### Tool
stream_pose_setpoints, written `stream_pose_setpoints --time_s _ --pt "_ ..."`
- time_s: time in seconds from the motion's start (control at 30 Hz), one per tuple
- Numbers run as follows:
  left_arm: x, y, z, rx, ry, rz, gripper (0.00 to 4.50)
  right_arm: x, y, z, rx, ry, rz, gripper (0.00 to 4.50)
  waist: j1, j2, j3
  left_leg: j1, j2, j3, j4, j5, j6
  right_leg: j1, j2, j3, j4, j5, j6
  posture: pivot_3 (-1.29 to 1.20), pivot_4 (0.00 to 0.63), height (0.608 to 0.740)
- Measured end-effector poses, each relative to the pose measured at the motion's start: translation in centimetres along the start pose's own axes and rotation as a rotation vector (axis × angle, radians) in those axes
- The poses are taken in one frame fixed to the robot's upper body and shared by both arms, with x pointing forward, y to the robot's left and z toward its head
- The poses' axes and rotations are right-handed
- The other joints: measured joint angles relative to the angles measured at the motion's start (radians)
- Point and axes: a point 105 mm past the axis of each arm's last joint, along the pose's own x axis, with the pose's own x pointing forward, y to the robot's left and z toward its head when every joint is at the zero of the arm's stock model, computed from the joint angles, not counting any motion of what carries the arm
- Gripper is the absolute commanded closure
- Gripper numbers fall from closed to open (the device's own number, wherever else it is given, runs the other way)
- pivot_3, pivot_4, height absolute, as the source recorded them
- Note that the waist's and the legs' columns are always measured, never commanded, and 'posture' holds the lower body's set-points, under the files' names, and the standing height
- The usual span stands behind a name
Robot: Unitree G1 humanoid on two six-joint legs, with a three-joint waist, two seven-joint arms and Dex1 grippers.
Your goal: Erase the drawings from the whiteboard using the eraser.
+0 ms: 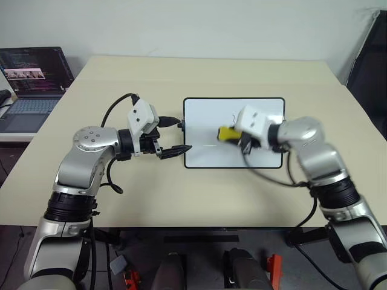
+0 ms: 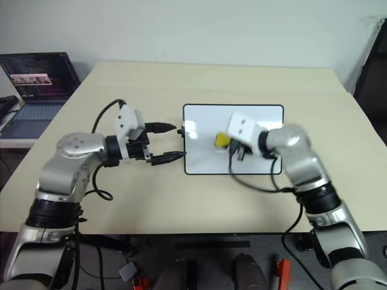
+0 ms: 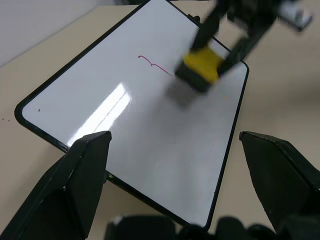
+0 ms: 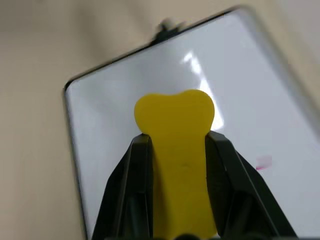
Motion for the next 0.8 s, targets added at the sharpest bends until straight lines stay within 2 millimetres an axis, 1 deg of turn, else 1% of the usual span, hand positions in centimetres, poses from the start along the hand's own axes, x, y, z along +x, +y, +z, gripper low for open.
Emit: stream_pose_setpoints --time_s 0.03,0.07,0.1,0.13,0.2,0.27,0.33,0.47,0.57,0.8 --pt "-0.3 0.2 0.0 0.000 -0.001 0.010 0.00 -1.8 -1.3 -0.5 0.018 0.011 -0.044 3.45 0.009 0.000 0.000 0.000 0.000 0.000 0.000 0.000 -0.001 0.000 0.000 0.000 0.000 0.000 0.000 0.00 0.150 0.740" --pt "-0.7 0.5 0.0 0.001 0.002 0.025 0.00 -3.6 -2.1 -1.4 0.040 0.031 -0.082 3.45 0.015 -0.001 0.000 -0.001 0.000 0.000 0.000 -0.001 -0.002 0.000 0.000 -0.001 -0.001 -0.001 -0.001 0.00 0.150 0.740" --pt "-1.2 0.8 0.0 0.002 0.008 0.043 0.00 -4.8 -2.5 -2.4 0.062 0.058 -0.102 3.45 0.017 -0.001 0.000 -0.001 0.000 0.000 0.000 -0.002 -0.002 0.000 -0.001 -0.001 -0.002 -0.001 -0.001 0.00 0.150 0.740" --pt "-1.6 1.0 0.0 0.004 0.013 0.056 0.00 -5.6 -2.5 -3.3 0.084 0.080 -0.110 3.45 0.016 -0.001 0.000 -0.001 0.000 0.000 0.000 -0.002 -0.002 0.000 -0.001 0.000 -0.002 -0.001 -0.001 0.00 0.150 0.740" --pt "-1.9 1.2 0.2 0.009 0.004 0.066 0.00 -6.4 -1.8 -4.9 0.139 0.098 -0.101 3.45 0.014 0.000 0.000 -0.001 0.000 0.001 0.000 -0.002 -0.002 0.000 -0.001 0.000 -0.001 -0.001 -0.001 0.00 0.150 0.740" --pt "-1.9 1.3 0.2 0.009 0.003 0.064 0.00 -7.2 -1.3 -5.8 0.191 0.079 -0.099 3.45 0.011 0.000 0.001 -0.001 0.000 0.001 0.001 -0.002 -0.002 0.000 0.000 0.001 -0.001 -0.002 0.000 0.00 0.150 0.740" --pt "-2.0 1.3 0.3 0.012 0.007 0.066 0.00 -8.3 -1.5 -6.2 0.211 0.080 -0.120 3.45 0.009 0.002 0.002 -0.001 0.000 0.002 0.001 -0.002 -0.002 0.000 0.000 0.001 0.000 -0.003 0.003 0.00 0.150 0.740" --pt "-2.0 1.4 0.3 0.014 0.008 0.066 0.00 -9.8 -2.0 -6.3 0.237 0.053 -0.167 3.45 0.008 0.002 0.002 0.000 0.000 0.002 0.002 -0.002 -0.002 0.000 0.000 0.001 0.000 -0.003 0.003 0.00 0.150 0.740" --pt "-2.1 1.4 0.3 0.012 0.006 0.066 0.00 -10.1 -1.8 -6.9 0.269 0.051 -0.172 3.45 0.009 0.002 0.002 0.000 0.000 0.002 0.003 -0.002 -0.002 0.000 0.000 0.002 0.000 -0.003 0.003 0.00 0.150 0.740" --pt "-2.1 1.3 0.2 0.007 0.005 0.068 0.00 -10.8 -2.4 -6.8 0.282 0.041 -0.198 3.45 0.010 0.002 0.002 0.000 0.000 0.002 0.003 -0.002 -0.002 0.000 0.000 0.002 0.000 -0.003 0.003 0.00 0.150 0.740"
